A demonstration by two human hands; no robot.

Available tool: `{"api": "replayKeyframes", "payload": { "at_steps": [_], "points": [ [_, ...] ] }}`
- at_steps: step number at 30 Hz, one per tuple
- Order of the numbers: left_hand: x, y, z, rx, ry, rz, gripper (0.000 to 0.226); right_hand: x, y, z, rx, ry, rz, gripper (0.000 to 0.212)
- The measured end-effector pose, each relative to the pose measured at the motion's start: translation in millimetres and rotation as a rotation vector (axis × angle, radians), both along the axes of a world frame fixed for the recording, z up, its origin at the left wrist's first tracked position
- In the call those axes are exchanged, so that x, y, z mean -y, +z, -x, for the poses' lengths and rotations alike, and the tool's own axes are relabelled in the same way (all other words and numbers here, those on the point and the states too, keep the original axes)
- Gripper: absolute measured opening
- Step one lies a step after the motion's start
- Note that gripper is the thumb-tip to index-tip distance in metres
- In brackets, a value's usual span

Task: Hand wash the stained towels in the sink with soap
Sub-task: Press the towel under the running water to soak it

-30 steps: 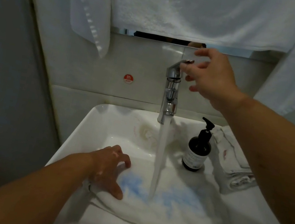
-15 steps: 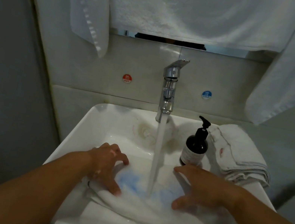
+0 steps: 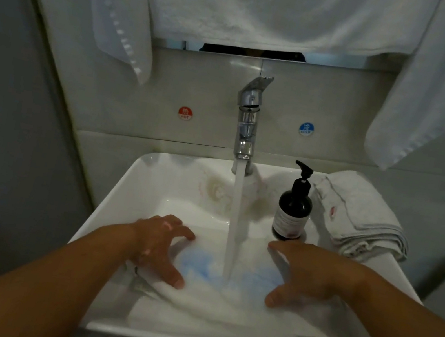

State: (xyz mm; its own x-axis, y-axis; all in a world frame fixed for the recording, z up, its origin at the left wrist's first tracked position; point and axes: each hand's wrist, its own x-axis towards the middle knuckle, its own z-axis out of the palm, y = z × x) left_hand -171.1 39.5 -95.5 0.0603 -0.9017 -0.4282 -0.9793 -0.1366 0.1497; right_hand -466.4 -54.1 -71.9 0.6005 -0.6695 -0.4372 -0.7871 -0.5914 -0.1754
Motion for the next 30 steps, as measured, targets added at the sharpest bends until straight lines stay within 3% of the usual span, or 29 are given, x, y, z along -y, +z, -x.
{"api": "replayKeyframes", "payload": {
  "at_steps": [13, 15, 18, 23, 26, 30],
  "points": [
    [-2.7, 2.6, 3.5, 0.008, -0.003, 0.007, 0.109, 4.2, -5.9, 0.8, -0.007, 0.014, 0.056, 0.094],
    [-3.5, 4.5, 5.7, 0.020, -0.005, 0.003, 0.110, 5.4, -7.6, 0.6, -0.004, 0.003, 0.085, 0.083],
    [-3.3, 4.9, 7.0, 0.055, -0.004, 0.008, 0.117, 9.6, -10.4, -0.1, 0.039, -0.039, 0.127, 0.048],
    [-5.0, 4.5, 12.0, 0.028, -0.012, 0.010, 0.116, 15.5, -16.5, -2.1, -0.020, -0.072, 0.223, 0.032],
    [-3.1, 5.0, 7.6, -0.076, 0.043, 0.038, 0.096, 15.0, -12.5, -3.5, -0.005, -0.050, 0.234, 0.028],
    [2.5, 1.5, -1.5, -0.137, 0.105, 0.122, 0.046, 16.6, 5.4, 5.2, 0.247, -0.099, 0.125, 0.026]
  ]
}}
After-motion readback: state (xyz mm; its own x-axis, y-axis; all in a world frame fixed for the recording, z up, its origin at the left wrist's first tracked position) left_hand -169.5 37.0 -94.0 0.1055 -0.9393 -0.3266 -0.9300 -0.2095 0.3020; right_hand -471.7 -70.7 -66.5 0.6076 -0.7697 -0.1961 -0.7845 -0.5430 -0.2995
